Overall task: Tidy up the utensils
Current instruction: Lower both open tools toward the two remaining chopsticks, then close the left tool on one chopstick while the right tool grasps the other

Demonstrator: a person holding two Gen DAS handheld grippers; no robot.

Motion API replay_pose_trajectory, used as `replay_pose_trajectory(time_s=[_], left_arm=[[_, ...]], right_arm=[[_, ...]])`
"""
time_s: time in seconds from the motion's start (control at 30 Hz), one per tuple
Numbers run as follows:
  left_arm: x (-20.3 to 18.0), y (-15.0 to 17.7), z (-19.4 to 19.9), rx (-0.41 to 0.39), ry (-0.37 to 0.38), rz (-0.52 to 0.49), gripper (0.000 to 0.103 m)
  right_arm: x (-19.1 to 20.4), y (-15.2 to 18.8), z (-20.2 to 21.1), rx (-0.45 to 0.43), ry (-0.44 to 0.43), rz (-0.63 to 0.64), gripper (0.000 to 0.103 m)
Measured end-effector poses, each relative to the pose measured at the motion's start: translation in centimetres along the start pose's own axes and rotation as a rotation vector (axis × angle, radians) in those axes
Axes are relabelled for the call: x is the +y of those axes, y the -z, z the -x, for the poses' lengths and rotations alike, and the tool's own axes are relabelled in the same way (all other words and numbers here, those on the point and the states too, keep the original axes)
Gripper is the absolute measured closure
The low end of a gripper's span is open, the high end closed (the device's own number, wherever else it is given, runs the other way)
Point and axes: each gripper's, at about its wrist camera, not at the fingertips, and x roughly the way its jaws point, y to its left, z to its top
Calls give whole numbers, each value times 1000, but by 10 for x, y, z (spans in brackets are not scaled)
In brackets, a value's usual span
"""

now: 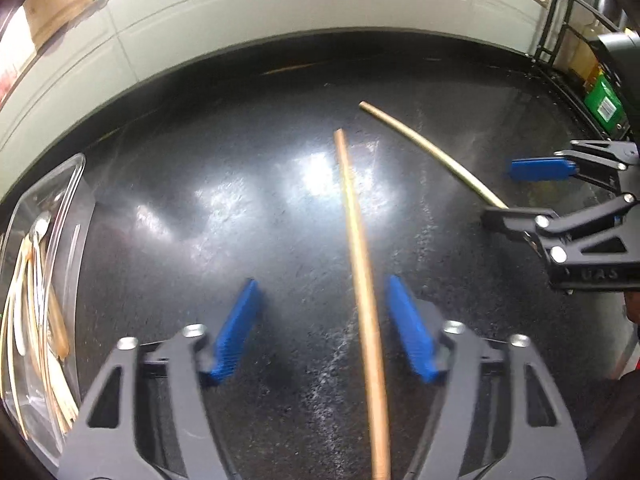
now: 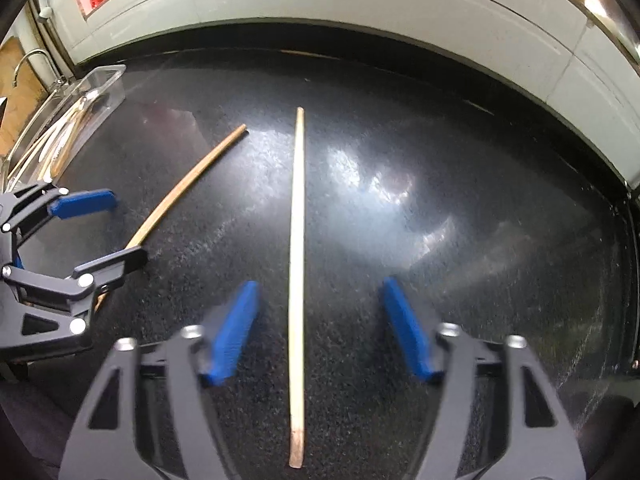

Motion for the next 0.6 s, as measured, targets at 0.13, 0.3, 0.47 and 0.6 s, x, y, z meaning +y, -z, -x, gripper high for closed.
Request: replay_pose_trajectory(time_s=[0.13, 0.3, 0.47, 0.6], left_arm=[[-15, -6, -2, -10, 1, -31, 66], [-29, -9, -1, -8, 12, -71, 97], [-22, -16, -4, 17, 22, -33, 98], [-15, -24, 7, -1, 7, -11, 98]], right_arm=[[1, -4, 1, -3, -12, -13, 84], [0, -7, 2, 12, -17, -29, 96], [-2, -12, 2, 44, -45, -61, 96], [-5, -16, 23, 2, -27, -70, 96]])
